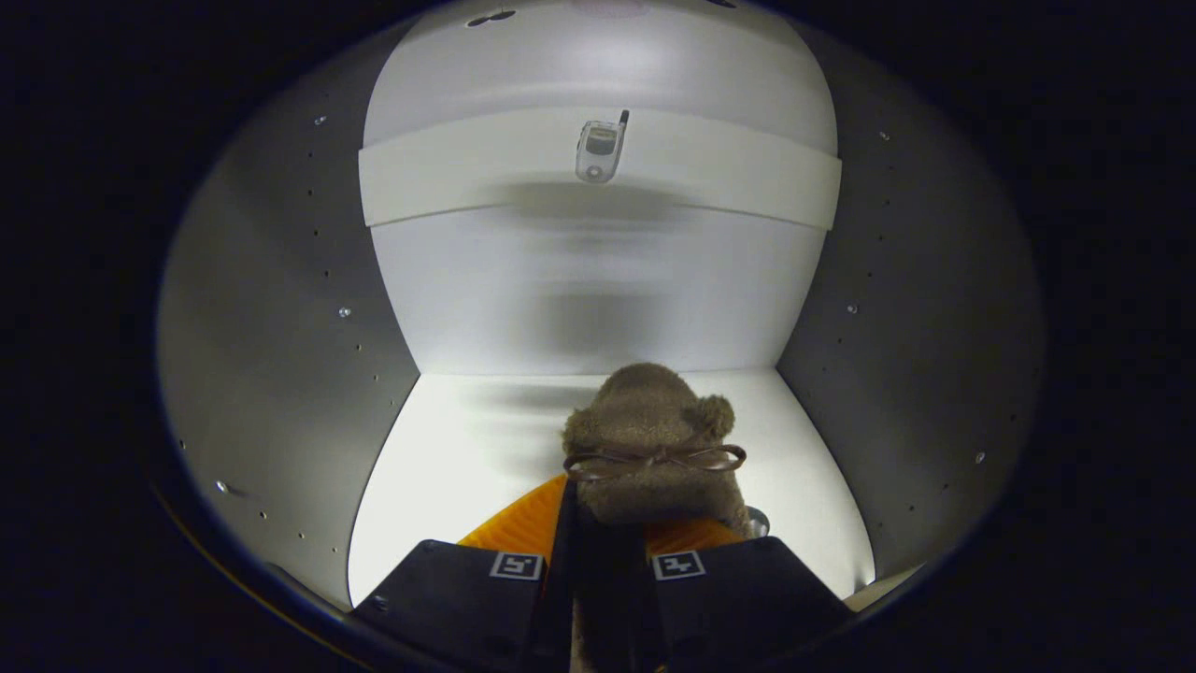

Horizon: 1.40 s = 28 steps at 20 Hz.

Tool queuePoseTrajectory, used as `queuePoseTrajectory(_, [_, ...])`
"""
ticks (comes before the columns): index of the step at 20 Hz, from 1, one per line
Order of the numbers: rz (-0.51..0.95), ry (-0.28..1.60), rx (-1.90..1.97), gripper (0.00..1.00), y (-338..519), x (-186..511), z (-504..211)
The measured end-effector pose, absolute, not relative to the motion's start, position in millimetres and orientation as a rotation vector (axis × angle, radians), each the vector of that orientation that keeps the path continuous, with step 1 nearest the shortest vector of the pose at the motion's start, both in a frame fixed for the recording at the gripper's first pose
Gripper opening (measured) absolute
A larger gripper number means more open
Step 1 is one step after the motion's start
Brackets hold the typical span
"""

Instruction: Open the shoe cabinet door, grab the shoes and put them into the shoe cabinet, then close the shoe cabinet door.

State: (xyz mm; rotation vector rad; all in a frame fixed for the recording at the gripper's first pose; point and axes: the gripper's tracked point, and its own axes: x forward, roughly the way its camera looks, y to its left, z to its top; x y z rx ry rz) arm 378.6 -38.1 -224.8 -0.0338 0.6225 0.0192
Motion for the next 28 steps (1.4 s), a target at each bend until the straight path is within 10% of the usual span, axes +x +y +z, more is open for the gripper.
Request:
queuePoseTrajectory(4, [0.010,0.608,-0.020,0.88,-37.4,368.1,-215.8])
queuePoseTrajectory(28, [-0.068,0.264,0.073,0.98,-58.1,124.9,-61.8])
